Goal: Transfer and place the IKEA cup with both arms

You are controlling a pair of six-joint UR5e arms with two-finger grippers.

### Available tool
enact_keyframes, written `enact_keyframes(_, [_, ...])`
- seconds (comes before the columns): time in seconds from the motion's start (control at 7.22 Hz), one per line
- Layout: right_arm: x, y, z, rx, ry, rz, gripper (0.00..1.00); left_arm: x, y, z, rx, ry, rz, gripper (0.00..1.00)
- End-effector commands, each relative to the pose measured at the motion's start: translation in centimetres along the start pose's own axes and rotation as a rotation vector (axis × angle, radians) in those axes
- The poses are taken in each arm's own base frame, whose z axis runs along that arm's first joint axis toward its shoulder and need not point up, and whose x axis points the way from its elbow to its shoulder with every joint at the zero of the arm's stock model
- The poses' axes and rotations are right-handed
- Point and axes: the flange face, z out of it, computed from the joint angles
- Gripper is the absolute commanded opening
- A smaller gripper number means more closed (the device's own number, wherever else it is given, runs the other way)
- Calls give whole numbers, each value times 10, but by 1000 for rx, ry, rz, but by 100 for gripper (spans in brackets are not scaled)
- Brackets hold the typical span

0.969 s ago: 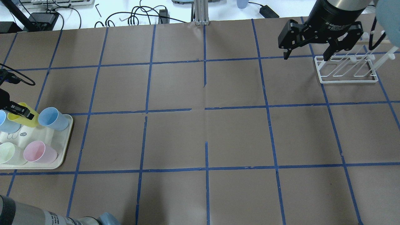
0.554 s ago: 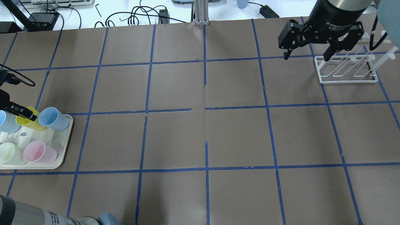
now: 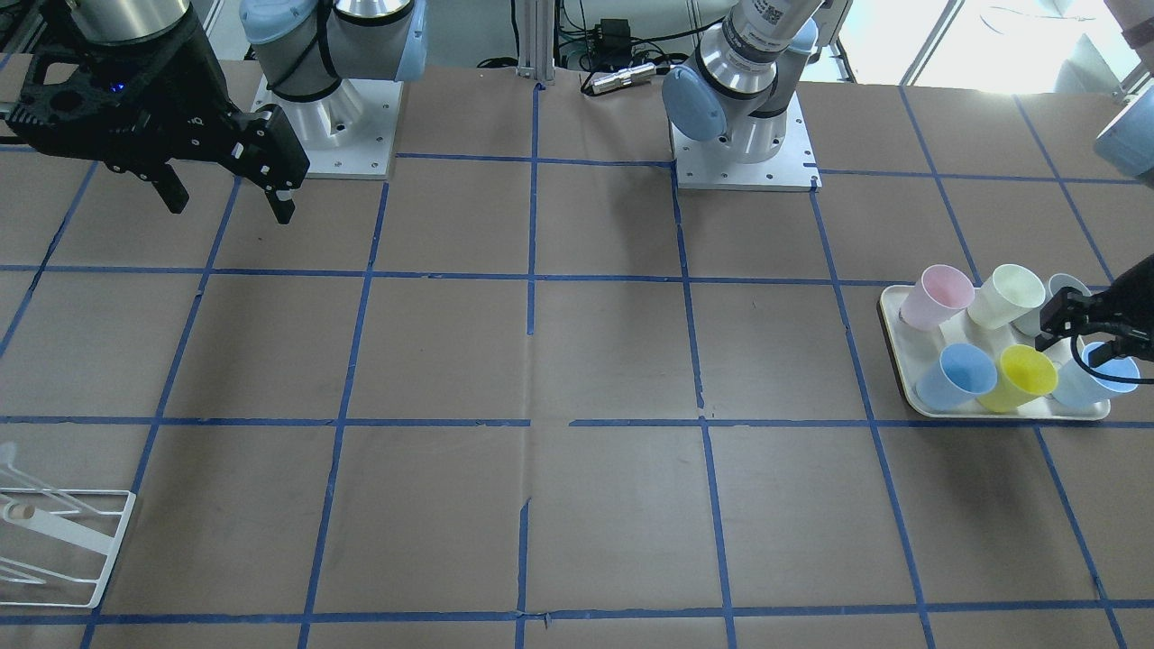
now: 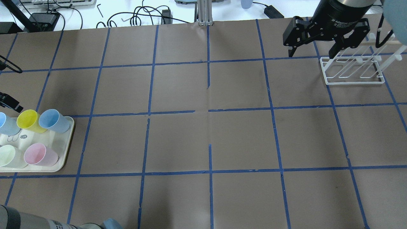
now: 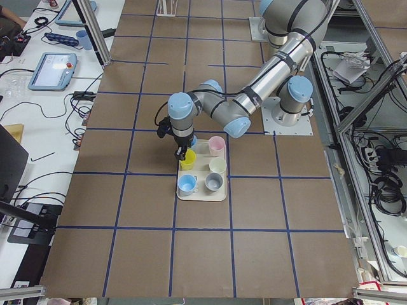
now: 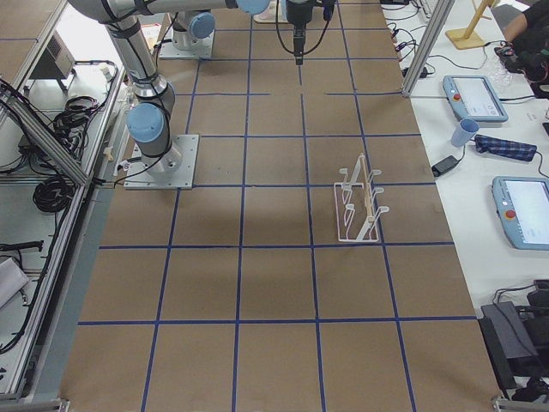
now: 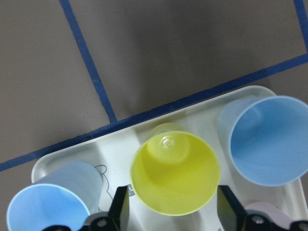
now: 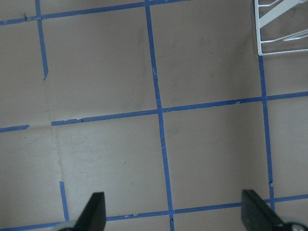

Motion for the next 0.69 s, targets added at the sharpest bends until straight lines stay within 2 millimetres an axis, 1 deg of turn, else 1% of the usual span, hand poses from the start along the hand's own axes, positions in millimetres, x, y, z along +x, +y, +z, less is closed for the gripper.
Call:
enact_keyframes(0.0, [1,-1,0,1,0,2,100,102,-65,-68,-7,14,-92,78])
enact_keyframes(0.14, [1,-1,0,1,0,2,100,162,-88,-89,-11,17,-161,80])
enact_keyframes(0.28, [1,-1,0,1,0,2,100,223,-105,-111,39,27,-200,87])
enact_keyframes(0.42, [1,-1,0,1,0,3,100,282,-114,-130,73,24,-224,91])
enact_keyframes(0.55, [2,-1,0,0,0,5,100,331,-122,-144,90,13,-250,97])
